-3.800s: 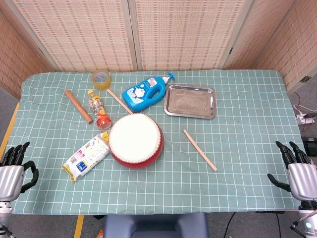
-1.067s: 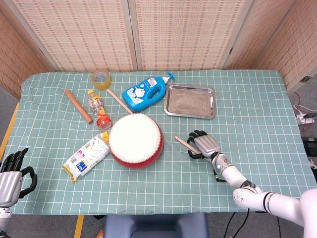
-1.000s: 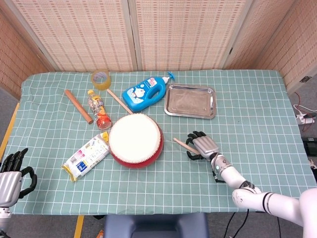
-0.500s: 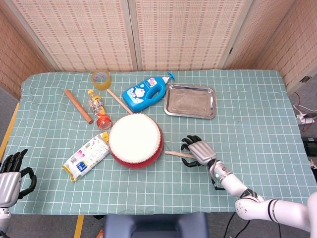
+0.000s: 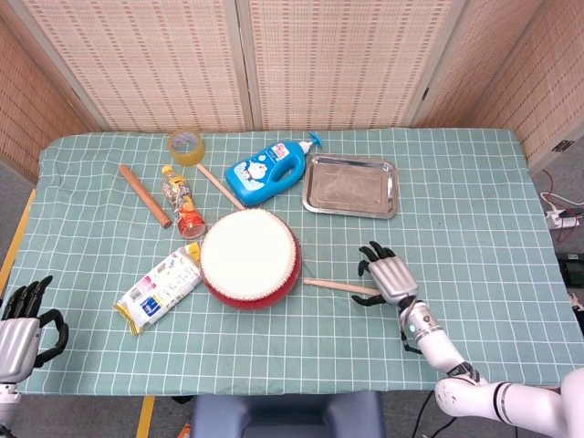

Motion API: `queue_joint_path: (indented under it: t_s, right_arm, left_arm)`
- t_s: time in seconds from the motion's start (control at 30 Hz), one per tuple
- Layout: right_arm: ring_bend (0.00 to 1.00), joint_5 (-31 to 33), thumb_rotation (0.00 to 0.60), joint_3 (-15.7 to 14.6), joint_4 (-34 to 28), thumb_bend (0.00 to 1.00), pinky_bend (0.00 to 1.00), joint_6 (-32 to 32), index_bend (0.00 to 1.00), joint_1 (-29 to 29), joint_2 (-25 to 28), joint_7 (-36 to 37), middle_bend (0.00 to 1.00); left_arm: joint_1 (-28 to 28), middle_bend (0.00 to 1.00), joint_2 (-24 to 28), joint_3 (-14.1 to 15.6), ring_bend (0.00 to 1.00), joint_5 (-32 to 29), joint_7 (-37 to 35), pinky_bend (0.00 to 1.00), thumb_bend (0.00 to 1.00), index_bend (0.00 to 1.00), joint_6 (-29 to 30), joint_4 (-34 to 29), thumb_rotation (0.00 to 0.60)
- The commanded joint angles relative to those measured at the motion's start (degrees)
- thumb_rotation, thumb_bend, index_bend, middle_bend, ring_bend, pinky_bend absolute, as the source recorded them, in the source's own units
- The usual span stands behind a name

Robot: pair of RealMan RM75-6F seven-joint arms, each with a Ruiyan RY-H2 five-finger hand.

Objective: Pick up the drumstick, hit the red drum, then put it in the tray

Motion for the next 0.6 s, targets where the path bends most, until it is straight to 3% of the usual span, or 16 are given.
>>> queue_joint_path:
  t_s: [0.03,0.13,0.23,0.33,0.6]
  right_arm:
    - [0.00,-0.36,0.399,0.35,2.63,0.23,0.18,0.00,0.45,-0.53,-2.36,1.89,0.12]
    - [0.00,-0.83,0.443,0.55,3.81,0.23,0.18,-0.20,0.46,-0.46,-3.30,2.60,0.12]
    - [0.00,-1.79,0.542,0.98,5.67,0.23,0.18,-0.73,0.44,0.03,-5.08,3.55,0.12]
    - [0.00,-3.30,0.587,1.64,6.51,0.23,0.18,-0.10,0.45,0.32,-7.01,4.67,0.13]
    - [0.00,-4.09,0.600,2.56,8.37,0.23,0.18,-0.46,0.48,0.58,-9.56,5.45,0.14]
  left_arm:
    - [0.11,0.00,-0.05,0.06,0.00,0.01,-0.13,0.01,0.22,0.01,0.08,0.23,0.600]
    - [0.14,0.00,-0.10,0.12,0.00,0.00,-0.13,0.01,0.22,0.01,0.04,0.31,0.600]
    - [0.17,0.00,-0.10,0.14,0.00,0.05,-0.18,0.01,0.22,0.01,0.07,0.29,0.600]
    - [0.51,0.00,0.05,0.10,0.00,-0.33,-0.33,0.01,0.22,0.01,0.31,0.39,0.600]
    - [0.41,0.00,-0.06,0.05,0.00,-0.21,-0.70,0.01,0.22,0.01,0.15,0.77,0.600]
